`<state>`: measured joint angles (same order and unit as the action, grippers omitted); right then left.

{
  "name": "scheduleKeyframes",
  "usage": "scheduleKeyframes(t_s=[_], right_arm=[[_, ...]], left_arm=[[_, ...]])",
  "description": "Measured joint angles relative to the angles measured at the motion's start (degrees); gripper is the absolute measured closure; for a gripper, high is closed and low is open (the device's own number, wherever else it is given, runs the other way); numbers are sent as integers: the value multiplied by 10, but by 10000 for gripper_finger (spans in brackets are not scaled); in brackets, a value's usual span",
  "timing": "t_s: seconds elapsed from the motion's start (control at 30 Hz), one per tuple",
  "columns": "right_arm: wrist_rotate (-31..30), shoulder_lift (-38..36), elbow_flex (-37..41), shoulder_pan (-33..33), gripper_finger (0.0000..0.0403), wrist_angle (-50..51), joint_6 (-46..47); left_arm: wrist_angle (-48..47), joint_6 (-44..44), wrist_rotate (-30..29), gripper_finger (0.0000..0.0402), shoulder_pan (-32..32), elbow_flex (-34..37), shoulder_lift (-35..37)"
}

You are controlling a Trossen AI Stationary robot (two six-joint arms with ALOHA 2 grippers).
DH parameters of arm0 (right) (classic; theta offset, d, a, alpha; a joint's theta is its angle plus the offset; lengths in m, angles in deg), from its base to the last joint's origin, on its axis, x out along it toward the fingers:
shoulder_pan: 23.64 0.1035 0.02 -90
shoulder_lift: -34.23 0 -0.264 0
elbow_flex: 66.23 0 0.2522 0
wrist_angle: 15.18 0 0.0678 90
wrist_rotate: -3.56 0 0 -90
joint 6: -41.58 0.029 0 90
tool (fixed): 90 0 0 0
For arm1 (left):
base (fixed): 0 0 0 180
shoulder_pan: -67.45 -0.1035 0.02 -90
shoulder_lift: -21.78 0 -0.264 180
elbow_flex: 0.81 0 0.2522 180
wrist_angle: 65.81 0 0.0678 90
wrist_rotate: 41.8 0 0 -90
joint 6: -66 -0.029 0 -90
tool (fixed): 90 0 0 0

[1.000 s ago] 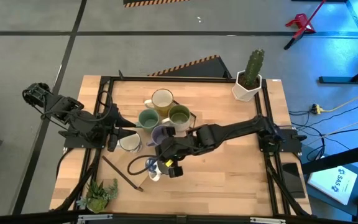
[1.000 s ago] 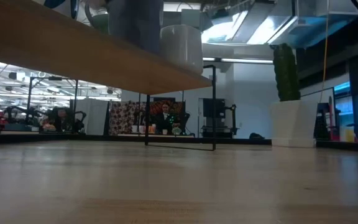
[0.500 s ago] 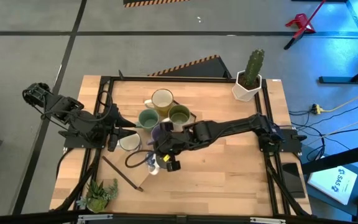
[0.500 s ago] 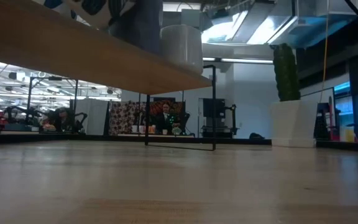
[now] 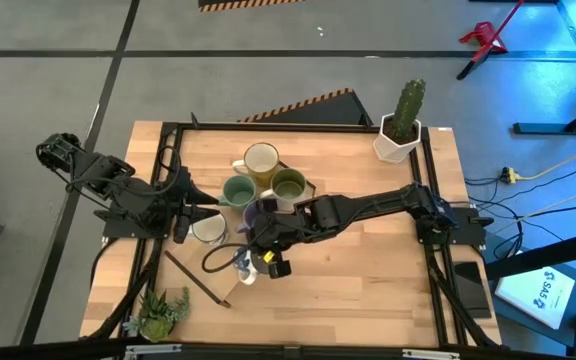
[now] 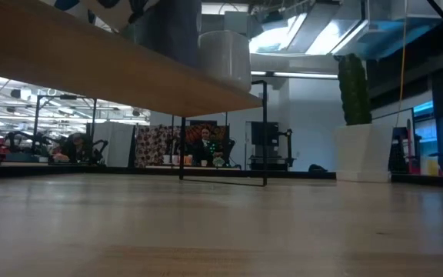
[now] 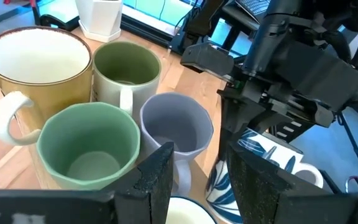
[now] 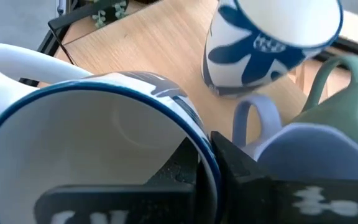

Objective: Place coffee mugs
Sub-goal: Put the flowered mug on the shelf

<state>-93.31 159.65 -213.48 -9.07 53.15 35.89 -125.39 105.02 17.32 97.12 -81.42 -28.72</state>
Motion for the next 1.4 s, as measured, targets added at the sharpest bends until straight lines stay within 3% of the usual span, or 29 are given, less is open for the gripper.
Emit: scheduleKeyframes(t_s=[1.03,1.4], right_arm=[[6,7,0,0,383,-26,-30],[-1,6,0,-1,312,-43,-32]], left_arm=[[0,0,0,260,0,0,0],[0,0,1,260,0,0,0]])
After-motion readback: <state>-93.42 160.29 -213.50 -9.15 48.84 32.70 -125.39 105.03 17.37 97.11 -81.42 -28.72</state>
